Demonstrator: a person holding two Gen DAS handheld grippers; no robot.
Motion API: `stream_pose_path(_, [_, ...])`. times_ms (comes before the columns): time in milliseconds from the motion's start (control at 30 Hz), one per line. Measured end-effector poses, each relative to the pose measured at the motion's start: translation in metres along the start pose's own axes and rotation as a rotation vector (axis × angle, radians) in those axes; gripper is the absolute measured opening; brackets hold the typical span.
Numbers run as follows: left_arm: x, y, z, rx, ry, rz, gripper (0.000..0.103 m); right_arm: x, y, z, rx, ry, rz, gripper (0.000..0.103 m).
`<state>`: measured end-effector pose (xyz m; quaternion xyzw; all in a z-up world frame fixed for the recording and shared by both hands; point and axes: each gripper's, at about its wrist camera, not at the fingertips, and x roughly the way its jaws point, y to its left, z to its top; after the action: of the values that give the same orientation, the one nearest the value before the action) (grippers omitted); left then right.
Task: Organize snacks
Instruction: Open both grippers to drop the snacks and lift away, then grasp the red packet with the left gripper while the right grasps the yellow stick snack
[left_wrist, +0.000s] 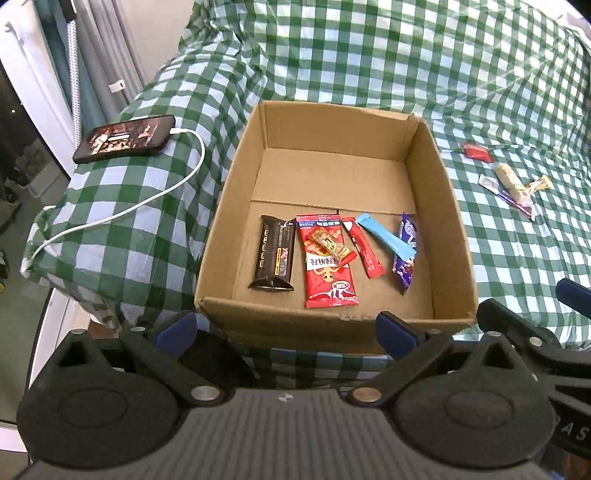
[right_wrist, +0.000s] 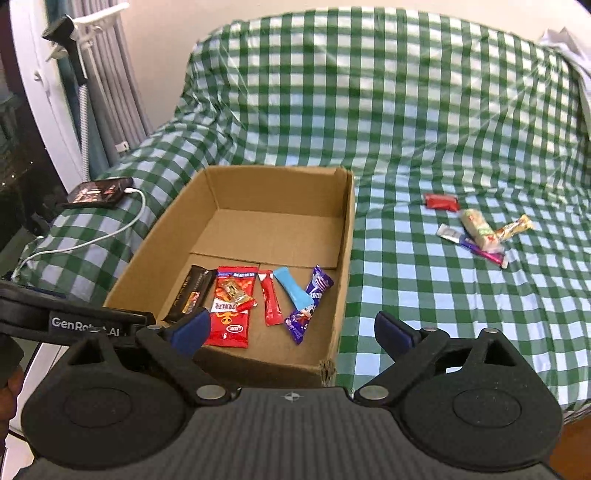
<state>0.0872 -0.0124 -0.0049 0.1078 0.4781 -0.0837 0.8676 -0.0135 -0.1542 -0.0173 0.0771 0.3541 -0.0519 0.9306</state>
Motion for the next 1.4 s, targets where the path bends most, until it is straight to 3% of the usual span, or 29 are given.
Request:
stream_pose_path(400, [-0.039,-0.007,-0.016,0.012,-0.079,-0.013,0.103,-0.046,-0.004,-0.01,0.016,-0.088,-0.018,0.098])
stream_pose_path(867, [-0.038,-0.039,-0.003,0.094,-0.091,-0.031,0.103,-0.057,-0.036,-0.012,0.095,-0.123,-0.066,0.098])
stream_pose_path(1133, [-0.011,-0.075,0.034,0.132,-0.015,-0.097,0.103,-0.039,-0.077,-0.009,0.178,-0.102,-0.1,0.098])
stream_pose_path(1400, [0.04,-0.159,0.099,0.273,0.012,-0.173,0.103,-0.012,-0.152,0.006,0.25,-0.087,-0.183,0.098])
